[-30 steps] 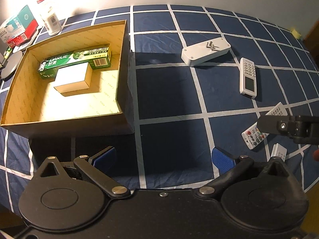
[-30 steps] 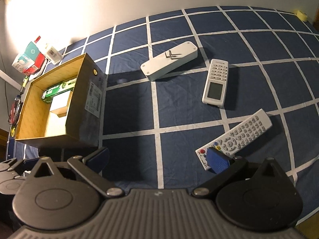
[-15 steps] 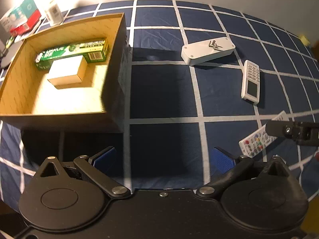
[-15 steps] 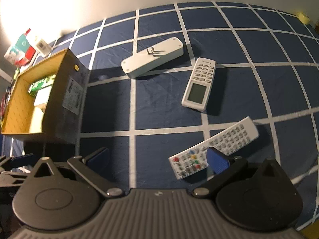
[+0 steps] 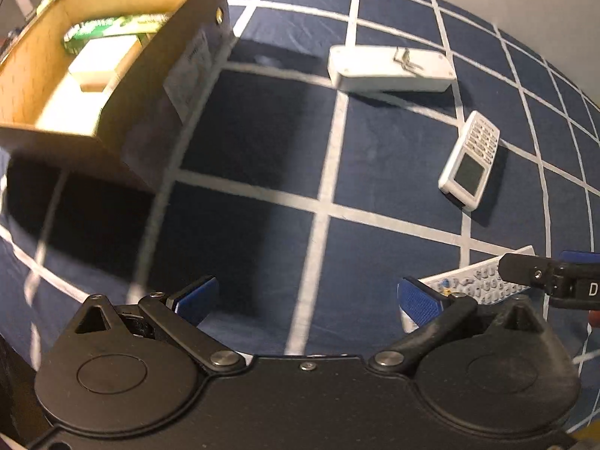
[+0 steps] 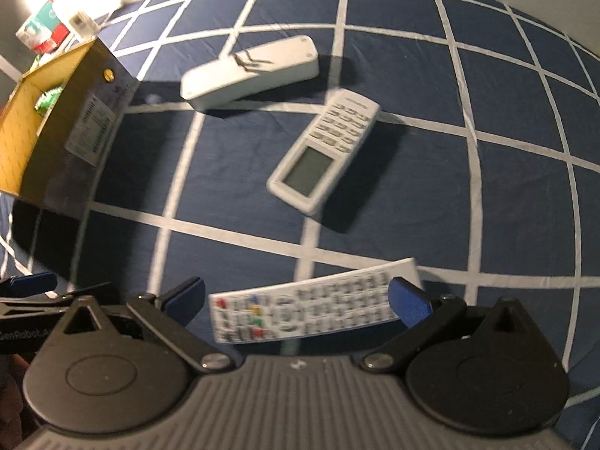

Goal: Organize objects
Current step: 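Close both grippers on the white TV remote and lift it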

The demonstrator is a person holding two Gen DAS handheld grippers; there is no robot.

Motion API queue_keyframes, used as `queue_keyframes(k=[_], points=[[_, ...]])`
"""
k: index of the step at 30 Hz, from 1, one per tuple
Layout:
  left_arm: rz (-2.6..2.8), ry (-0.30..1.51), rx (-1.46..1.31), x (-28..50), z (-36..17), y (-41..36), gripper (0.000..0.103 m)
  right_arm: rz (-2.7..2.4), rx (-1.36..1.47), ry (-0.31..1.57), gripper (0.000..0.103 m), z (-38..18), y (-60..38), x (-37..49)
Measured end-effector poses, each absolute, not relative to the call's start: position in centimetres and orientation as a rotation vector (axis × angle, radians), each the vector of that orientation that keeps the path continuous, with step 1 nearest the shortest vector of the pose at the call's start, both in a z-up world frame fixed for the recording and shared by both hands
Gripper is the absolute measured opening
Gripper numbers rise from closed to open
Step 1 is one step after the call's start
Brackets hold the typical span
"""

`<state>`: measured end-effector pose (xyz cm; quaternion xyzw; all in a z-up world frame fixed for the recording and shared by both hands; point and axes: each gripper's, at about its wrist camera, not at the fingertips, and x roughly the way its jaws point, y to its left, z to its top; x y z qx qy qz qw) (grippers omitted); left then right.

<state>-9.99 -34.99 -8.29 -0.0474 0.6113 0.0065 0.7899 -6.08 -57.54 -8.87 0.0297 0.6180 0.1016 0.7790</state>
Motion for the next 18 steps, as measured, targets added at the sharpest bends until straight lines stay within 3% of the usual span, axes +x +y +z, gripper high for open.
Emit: queue_keyframes(k=[18], points=[[-0.033,1.413,-0.272,-11.2,-15.3,-42.1,0.103,0.265,-0.026,1.469,0.103,-15.7,-62.4,-3.8]])
